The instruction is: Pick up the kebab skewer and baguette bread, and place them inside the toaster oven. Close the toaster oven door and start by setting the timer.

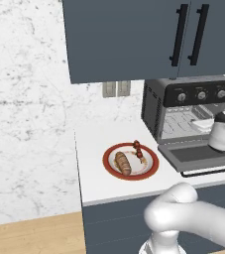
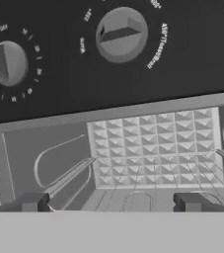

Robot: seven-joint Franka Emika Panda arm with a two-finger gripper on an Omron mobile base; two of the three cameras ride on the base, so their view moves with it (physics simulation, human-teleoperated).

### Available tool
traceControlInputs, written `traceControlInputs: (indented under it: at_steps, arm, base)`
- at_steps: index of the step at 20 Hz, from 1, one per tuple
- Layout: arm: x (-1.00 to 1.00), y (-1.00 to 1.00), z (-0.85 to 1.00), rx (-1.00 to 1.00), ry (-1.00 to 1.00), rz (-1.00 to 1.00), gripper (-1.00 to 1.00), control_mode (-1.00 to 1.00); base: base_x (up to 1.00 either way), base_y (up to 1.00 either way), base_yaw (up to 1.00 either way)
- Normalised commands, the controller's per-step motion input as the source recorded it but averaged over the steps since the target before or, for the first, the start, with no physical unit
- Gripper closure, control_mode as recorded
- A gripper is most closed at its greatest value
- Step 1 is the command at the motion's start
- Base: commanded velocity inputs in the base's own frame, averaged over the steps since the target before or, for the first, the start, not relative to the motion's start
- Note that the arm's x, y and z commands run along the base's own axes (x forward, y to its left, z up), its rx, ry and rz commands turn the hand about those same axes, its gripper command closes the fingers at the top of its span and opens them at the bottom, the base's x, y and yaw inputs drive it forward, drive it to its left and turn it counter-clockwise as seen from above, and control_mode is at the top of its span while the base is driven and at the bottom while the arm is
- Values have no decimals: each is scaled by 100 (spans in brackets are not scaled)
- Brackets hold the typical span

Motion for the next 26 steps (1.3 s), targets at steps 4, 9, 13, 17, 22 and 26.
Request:
traceControlInputs:
  at_steps: [4, 9, 13, 17, 22, 26]
  arm:
    - [37, 0, -23, 0, 0, 0, -100, -100]
    - [40, 1, -14, 0, -5, 0, -100, -100]
    - [23, 0, -7, 0, -11, 0, -100, -100]
    - [20, 0, -16, -2, -10, 0, -100, -100]
    - [28, 0, -20, -7, -1, 0, -100, -100]
    - [27, 0, -2, -10, 0, 0, -100, -100]
  base:
    - [0, 0, 0]
    - [0, 0, 0]
    - [0, 0, 0]
    - [0, 0, 0]
    - [0, 0, 0]
    - [0, 0, 0]
